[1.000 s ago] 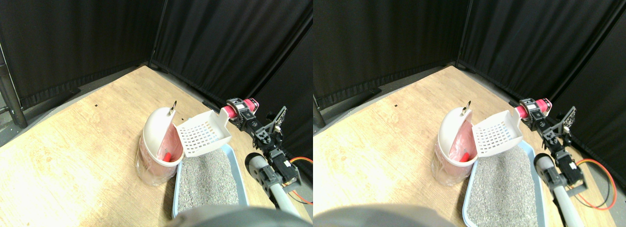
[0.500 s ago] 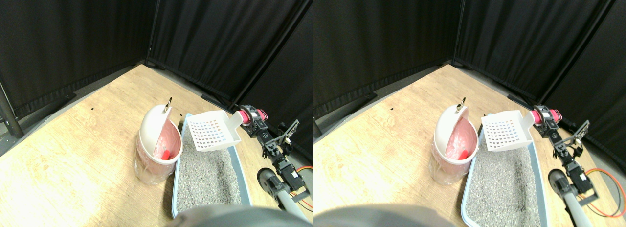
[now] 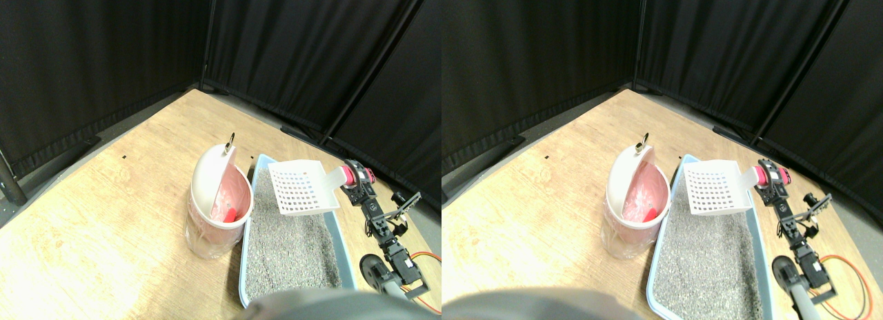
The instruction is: Scoop (unimanual)
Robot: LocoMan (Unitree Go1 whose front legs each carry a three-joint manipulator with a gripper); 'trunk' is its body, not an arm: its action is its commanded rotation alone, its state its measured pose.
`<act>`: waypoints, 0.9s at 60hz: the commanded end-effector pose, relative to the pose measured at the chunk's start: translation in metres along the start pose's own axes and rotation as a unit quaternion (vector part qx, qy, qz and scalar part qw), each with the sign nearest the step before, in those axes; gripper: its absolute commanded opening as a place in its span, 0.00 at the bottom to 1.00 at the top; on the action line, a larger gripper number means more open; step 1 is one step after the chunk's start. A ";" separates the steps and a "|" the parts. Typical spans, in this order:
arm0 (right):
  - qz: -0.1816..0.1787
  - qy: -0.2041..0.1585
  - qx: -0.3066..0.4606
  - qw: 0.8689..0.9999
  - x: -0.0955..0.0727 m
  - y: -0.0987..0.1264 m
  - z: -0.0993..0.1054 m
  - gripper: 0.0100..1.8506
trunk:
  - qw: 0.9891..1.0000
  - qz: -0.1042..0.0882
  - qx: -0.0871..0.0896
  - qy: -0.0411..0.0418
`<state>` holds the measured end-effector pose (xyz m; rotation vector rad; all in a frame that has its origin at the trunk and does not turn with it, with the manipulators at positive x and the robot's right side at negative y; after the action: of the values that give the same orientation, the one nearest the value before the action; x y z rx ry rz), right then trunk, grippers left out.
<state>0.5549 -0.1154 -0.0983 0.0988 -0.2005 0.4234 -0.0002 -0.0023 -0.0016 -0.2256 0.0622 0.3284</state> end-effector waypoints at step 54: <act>-0.067 -0.019 0.060 0.996 -0.053 -0.036 -0.024 0.02 | 0.998 -0.049 0.031 0.007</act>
<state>0.5296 -0.1684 -0.1403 0.2060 -0.1671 0.2992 0.0008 -0.0042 -0.0031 -0.1592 0.0818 0.2327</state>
